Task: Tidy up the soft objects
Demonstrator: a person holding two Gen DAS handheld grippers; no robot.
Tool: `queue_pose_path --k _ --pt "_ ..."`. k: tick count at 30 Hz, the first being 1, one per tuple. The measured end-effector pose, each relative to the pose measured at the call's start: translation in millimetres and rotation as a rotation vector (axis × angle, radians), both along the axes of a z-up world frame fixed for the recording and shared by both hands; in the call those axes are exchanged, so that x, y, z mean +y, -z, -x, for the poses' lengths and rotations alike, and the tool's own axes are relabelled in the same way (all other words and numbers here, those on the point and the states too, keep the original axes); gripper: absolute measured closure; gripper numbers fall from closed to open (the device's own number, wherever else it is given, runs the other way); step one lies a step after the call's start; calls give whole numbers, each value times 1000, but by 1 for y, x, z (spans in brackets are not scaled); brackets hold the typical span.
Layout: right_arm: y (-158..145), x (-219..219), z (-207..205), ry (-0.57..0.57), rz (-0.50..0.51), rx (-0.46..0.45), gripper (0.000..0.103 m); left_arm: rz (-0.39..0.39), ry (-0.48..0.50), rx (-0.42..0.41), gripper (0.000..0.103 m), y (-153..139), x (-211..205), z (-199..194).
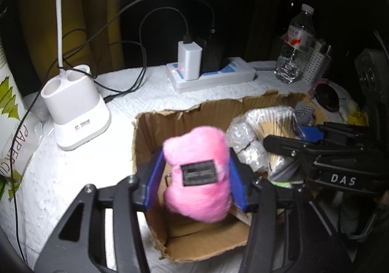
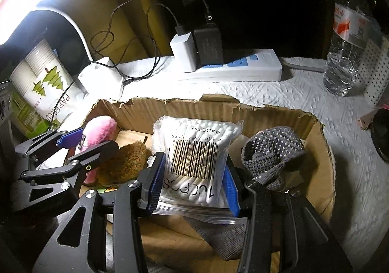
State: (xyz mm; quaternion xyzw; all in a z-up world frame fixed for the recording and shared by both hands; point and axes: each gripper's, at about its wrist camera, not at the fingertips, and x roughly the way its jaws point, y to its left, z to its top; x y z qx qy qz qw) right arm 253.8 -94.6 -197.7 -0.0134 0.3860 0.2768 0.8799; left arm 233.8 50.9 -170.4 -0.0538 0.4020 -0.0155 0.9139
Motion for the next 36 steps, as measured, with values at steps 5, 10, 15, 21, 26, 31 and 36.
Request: queue_pose_path --k 5,10,15,21,26,31,36 --pt "-3 -1 3 12 29 50 54 2 5 -2 44 -4 -2 4" --pt "-13 -2 11 16 20 31 44 14 -7 -29 38 -14 1 11" --pt "-21 -5 20 25 17 8 43 18 -18 -45 38 -23 4 21" --pt "-30 -8 35 30 16 -20 43 22 -20 -64 38 -33 4 36" --pt "-37 -11 48 33 10 -45 43 25 -20 -80 38 -41 1 50" --pt "-43 -15 61 38 5 -61 43 21 -16 -103 37 -50 -3 65" --pt "-48 -20 75 41 3 -76 43 -26 -29 -123 37 -59 -9 79"
